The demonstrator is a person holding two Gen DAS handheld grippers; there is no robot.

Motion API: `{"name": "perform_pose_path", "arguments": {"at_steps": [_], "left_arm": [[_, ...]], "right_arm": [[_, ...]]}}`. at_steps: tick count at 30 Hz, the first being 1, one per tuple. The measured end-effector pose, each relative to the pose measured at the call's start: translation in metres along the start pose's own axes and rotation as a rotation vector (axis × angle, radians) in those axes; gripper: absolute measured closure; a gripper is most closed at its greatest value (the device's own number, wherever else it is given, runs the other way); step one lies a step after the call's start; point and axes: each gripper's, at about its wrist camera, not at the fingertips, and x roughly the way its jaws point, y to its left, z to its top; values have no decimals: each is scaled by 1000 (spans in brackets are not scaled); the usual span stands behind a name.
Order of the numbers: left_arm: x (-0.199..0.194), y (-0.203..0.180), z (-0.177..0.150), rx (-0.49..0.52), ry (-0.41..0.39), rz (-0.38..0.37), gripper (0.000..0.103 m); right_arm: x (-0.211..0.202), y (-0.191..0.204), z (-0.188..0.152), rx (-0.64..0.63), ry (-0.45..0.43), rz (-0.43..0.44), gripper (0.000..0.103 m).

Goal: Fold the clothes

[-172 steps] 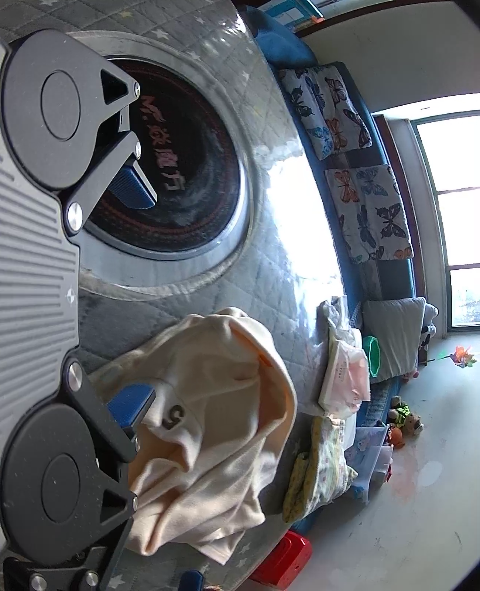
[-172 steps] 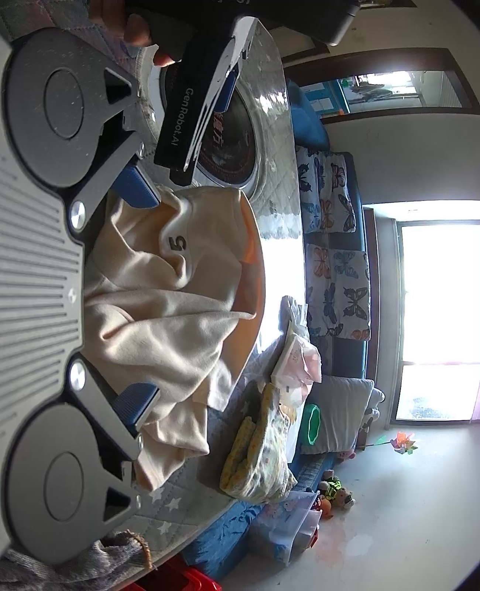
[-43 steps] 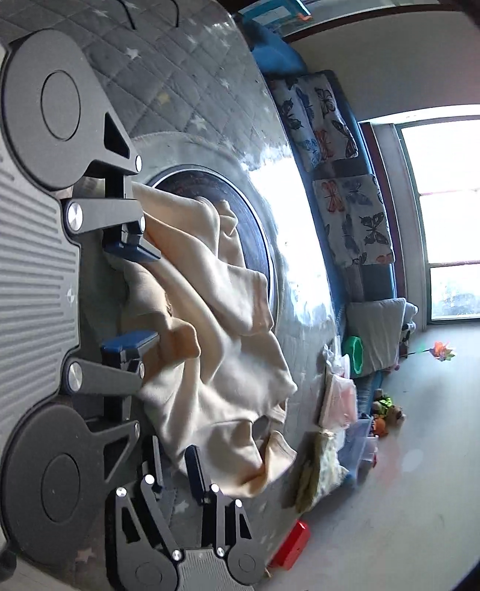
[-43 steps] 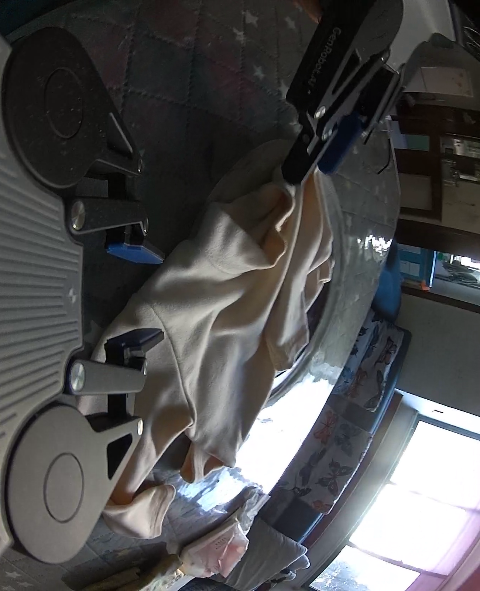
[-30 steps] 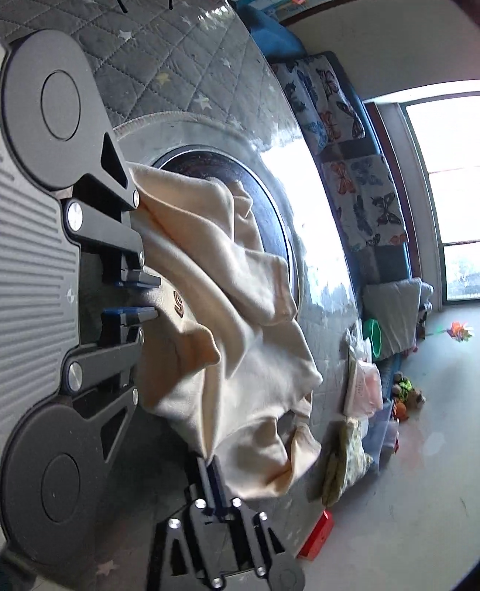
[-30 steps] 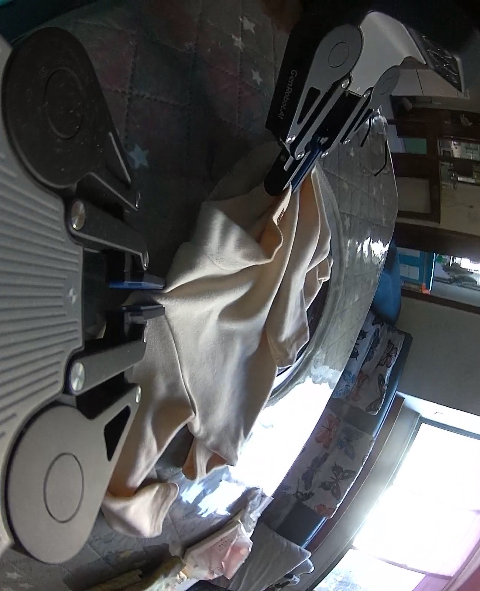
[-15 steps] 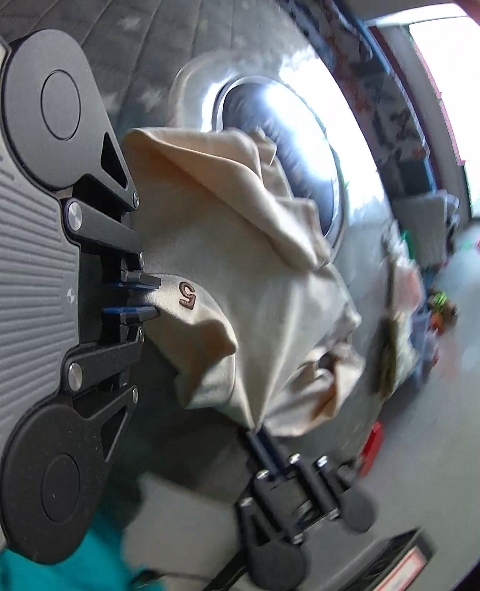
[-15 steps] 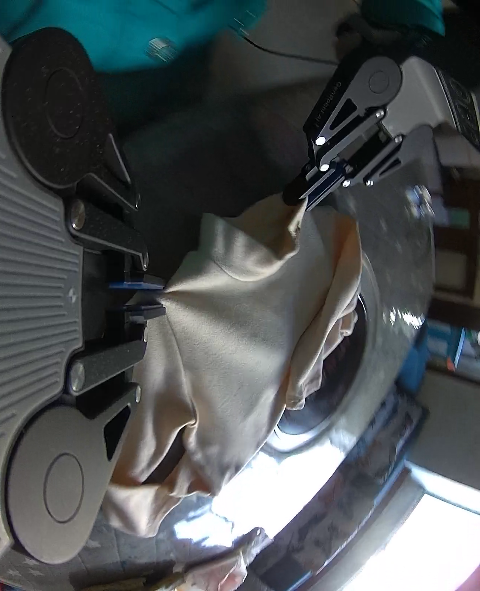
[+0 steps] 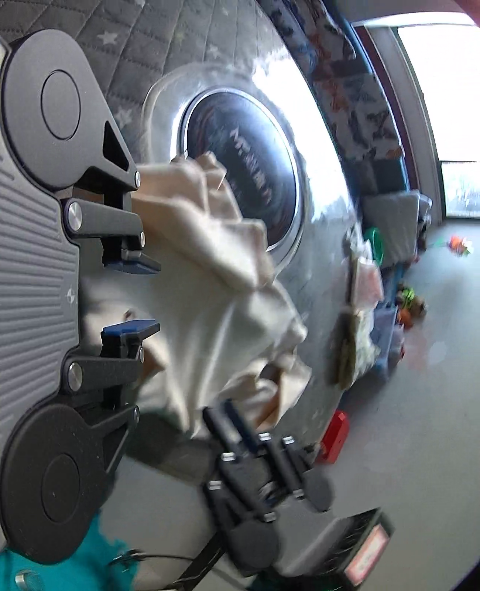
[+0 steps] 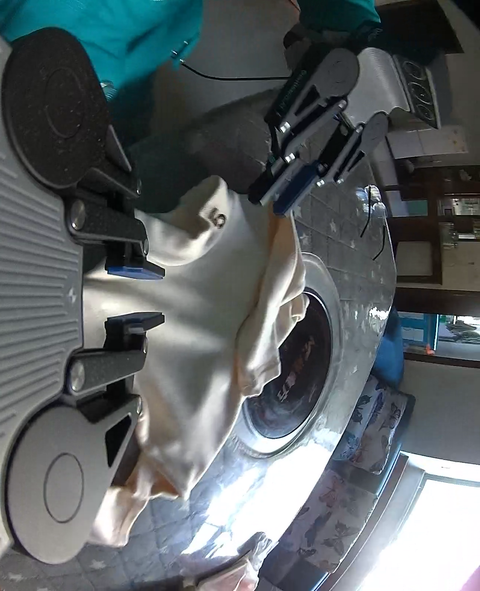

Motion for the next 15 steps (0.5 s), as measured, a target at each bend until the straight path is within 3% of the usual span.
{"name": "perform_pose_path", "arguments": {"at_steps": [8, 12, 15], "left_arm": [[33, -2, -8, 17, 97, 14, 74], [23, 5, 9, -5, 28, 46, 73], [25, 13, 31, -47, -43, 84, 67]], "right_arm": [[41, 20, 7, -19, -16, 69, 86], [51, 28, 1, -42, 5, 97, 85], [51, 30, 0, -43, 1, 101, 85]]}}
